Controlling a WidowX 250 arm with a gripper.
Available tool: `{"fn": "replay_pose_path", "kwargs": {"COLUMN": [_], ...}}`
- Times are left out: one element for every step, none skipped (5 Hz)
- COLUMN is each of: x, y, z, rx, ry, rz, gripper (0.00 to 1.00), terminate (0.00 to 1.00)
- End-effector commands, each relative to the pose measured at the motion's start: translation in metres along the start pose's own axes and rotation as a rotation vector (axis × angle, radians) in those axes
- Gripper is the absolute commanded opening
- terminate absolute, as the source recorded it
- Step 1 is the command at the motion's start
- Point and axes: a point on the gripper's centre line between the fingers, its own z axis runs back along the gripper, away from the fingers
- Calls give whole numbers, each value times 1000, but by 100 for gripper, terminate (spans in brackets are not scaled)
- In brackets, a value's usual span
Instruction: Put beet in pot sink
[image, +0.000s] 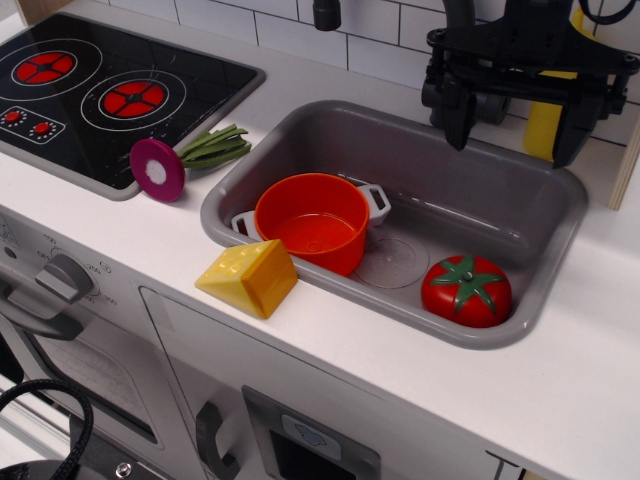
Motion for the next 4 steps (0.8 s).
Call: {"fn": "replay_pose_path", "kwargs": {"x": [0, 6, 18, 30], "y": [0, 28, 59, 98], "z": [0, -2, -3, 1], "rx": [0, 14, -4, -12], "ry": [0, -7, -11, -23], "rz": [0, -31, -77, -134], "gripper": [100, 100, 100, 100], "terminate": [0, 0, 0, 0]}}
